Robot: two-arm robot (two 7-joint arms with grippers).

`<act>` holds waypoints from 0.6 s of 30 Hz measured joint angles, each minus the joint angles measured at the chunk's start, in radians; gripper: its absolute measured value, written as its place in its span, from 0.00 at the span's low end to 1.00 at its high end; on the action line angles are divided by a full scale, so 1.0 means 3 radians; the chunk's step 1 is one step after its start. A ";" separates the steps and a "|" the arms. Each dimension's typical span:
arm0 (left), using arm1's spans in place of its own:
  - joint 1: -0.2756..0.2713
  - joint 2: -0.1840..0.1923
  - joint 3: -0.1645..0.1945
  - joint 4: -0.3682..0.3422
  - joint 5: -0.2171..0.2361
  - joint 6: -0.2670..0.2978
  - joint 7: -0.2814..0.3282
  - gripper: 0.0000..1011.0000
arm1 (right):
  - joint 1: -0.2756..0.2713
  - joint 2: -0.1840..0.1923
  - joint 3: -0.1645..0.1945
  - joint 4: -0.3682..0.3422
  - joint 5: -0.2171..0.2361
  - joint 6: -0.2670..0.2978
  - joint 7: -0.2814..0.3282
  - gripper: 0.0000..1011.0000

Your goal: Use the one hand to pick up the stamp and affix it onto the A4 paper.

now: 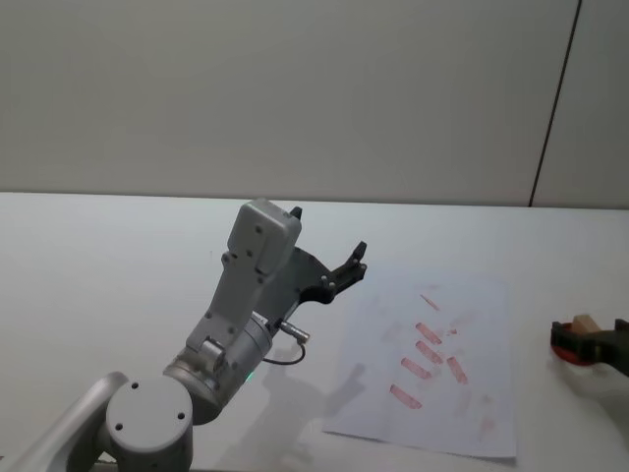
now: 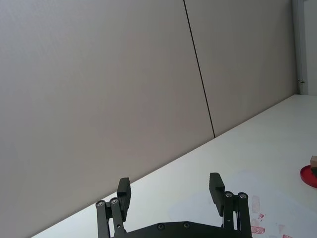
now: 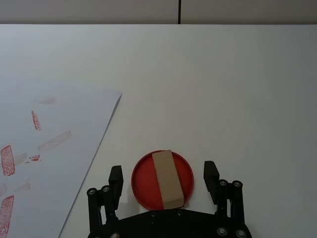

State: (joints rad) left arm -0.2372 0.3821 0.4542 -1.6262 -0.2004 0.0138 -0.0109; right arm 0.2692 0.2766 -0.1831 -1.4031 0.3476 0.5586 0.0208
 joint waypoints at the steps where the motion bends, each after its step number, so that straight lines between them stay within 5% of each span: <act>1: 0.0000 0.0000 0.0000 0.0000 0.0000 0.0000 0.0000 0.99 | 0.0003 -0.0002 -0.0001 0.0004 -0.0004 0.0000 0.0002 0.99; 18: 0.0000 0.0000 0.0000 0.0000 0.0000 0.0000 0.0000 0.99 | 0.0039 -0.0042 -0.0014 0.0089 -0.0037 0.0002 0.0011 0.99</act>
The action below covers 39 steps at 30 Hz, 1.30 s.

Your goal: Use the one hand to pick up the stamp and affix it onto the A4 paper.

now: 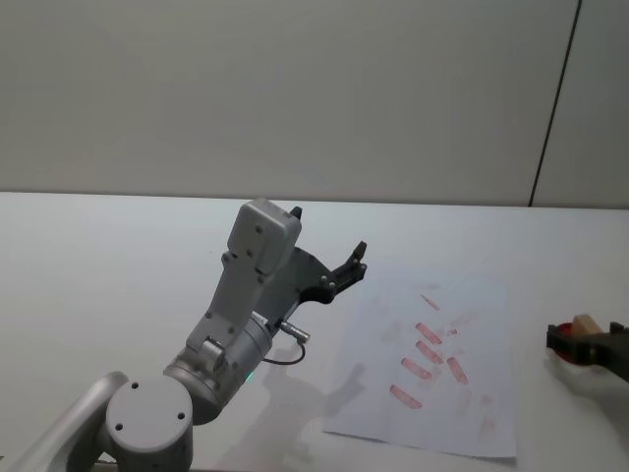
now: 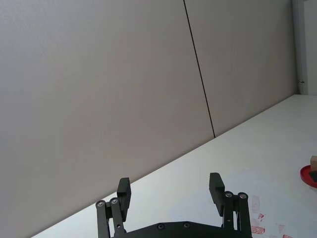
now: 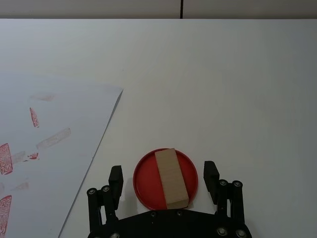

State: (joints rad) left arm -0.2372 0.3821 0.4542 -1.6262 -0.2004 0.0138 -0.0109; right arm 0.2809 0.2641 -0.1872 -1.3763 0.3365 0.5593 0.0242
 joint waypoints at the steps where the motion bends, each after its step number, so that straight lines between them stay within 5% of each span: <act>1: 0.0000 0.0000 0.0000 0.0000 0.0000 0.0000 0.0000 0.99 | 0.0001 -0.0001 0.0000 0.0002 -0.0001 0.0000 0.0000 0.99; 10: 0.0000 0.0000 0.0000 0.0000 0.0000 0.0000 0.0000 0.99 | 0.0007 -0.0009 -0.0002 0.0017 -0.0004 0.0003 0.0000 0.80; 27: 0.0000 0.0000 0.0000 0.0000 0.0000 0.0000 0.0000 0.99 | 0.0012 -0.0014 -0.0002 0.0028 -0.0007 0.0004 0.0000 0.25; 39: 0.0000 0.0000 0.0000 0.0000 0.0000 0.0000 0.0000 0.99 | 0.0010 -0.0016 0.0002 0.0021 -0.0002 -0.0011 -0.0002 0.22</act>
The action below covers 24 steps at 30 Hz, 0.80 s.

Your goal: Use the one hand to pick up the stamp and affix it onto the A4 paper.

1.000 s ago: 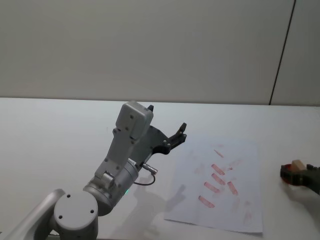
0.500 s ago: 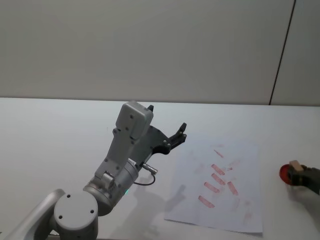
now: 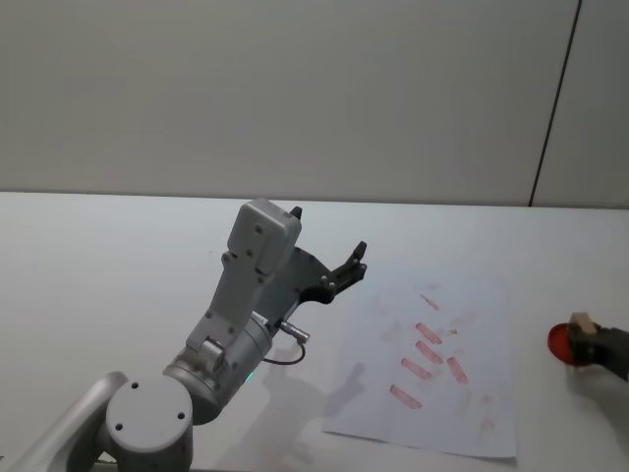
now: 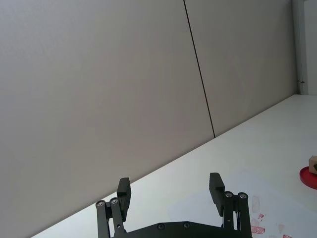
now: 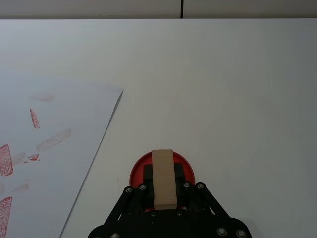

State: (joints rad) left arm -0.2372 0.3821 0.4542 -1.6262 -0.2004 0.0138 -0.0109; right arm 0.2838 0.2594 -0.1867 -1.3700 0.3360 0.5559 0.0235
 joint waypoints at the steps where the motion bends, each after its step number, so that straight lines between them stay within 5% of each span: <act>1: 0.0000 0.0000 0.0000 0.0000 0.0000 0.0000 0.0000 0.99 | -0.0004 -0.0001 0.0003 -0.0013 0.0009 -0.0010 -0.0004 0.22; 11: 0.0000 0.0000 0.0000 0.0000 0.0000 0.0000 0.0000 0.99 | -0.0007 -0.0023 0.0030 -0.0141 0.0109 -0.0075 -0.0111 0.22; 24: 0.0000 0.0000 0.0000 0.0000 0.0000 0.0000 0.0000 0.99 | 0.0219 -0.0173 0.0008 -0.0086 0.0215 -0.0023 -0.0262 0.22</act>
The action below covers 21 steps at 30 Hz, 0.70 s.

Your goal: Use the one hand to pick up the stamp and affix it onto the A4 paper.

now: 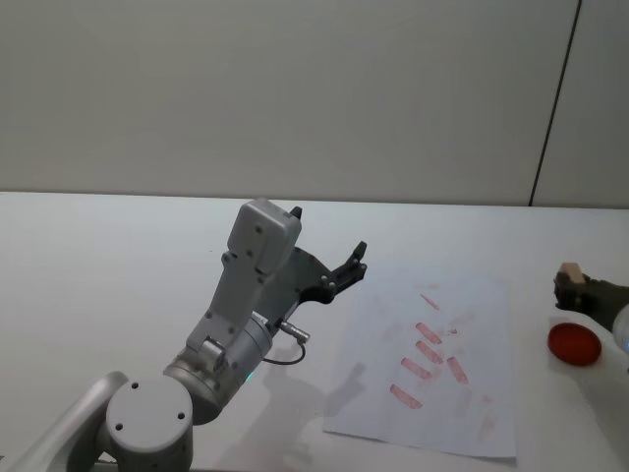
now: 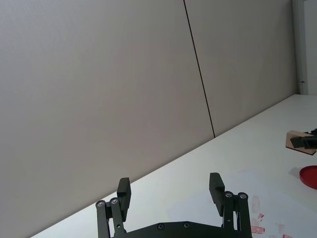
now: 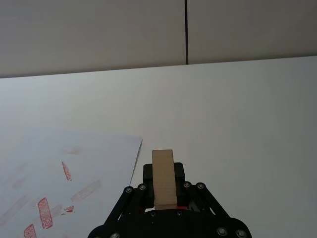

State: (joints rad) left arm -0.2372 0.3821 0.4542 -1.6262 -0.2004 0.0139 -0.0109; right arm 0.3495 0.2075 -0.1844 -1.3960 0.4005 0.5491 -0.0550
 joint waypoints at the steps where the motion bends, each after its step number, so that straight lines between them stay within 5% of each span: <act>1: 0.0000 0.0000 0.0000 0.0000 0.0000 0.0000 0.0000 0.99 | 0.0016 -0.0011 -0.0002 0.0015 0.0006 0.0012 -0.0007 0.22; 11: 0.0000 0.0000 0.0000 0.0000 0.0000 0.0000 0.0000 0.99 | 0.0288 -0.0172 -0.0061 0.0320 0.0049 0.0185 -0.0088 0.22; 21: 0.0000 0.0000 0.0000 0.0000 0.0000 0.0000 0.0000 0.99 | 0.0575 -0.0308 -0.0148 0.0673 -0.0102 0.0291 -0.0019 0.22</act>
State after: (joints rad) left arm -0.2372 0.3821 0.4542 -1.6262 -0.2004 0.0139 -0.0109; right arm 0.5220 0.1152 -0.2287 -1.1940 0.3699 0.6365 -0.0606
